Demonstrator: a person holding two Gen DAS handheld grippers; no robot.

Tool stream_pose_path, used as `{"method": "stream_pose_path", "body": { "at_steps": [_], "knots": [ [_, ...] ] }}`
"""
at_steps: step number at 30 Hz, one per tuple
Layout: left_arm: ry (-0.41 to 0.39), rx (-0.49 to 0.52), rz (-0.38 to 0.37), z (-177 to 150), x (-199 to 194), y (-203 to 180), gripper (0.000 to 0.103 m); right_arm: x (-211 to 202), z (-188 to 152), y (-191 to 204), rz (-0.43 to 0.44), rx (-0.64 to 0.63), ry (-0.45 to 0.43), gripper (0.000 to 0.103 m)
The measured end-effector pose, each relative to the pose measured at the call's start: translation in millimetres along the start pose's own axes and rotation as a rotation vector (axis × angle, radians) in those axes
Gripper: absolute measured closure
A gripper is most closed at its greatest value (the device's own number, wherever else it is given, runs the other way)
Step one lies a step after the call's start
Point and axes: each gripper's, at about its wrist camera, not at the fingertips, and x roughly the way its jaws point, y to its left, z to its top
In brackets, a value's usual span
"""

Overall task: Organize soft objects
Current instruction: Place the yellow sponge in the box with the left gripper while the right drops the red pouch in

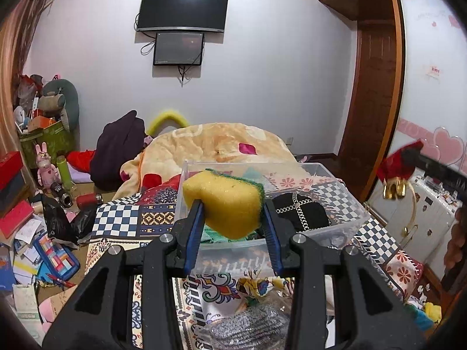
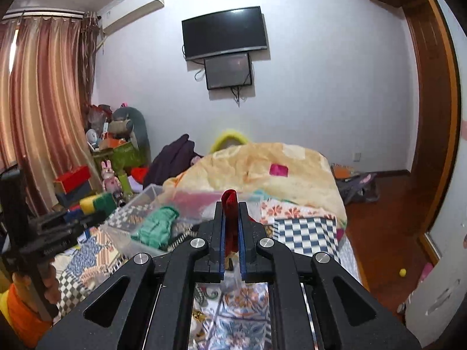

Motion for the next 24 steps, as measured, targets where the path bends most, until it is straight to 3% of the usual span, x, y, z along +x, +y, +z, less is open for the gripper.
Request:
{"method": "stream_pose_path", "body": {
  "at_steps": [7,11,21,24],
  "knots": [
    [0.021,0.052,0.028,12,22,-5,0.064,21,26,10,0.040,0.005,-0.055,0.097],
    [0.062,0.060,0.034,15,42,-4,0.064,37,26,17,0.053,-0.010,-0.037,0.097],
    [0.188,0.059,0.064,9,89,-1,0.063,98,-8,12,0.039,-0.033,0.168,0.095],
    [0.188,0.071,0.066,6,90,-4,0.055,106,-14,10,0.047,-0.043,0.219,0.095]
  ]
}}
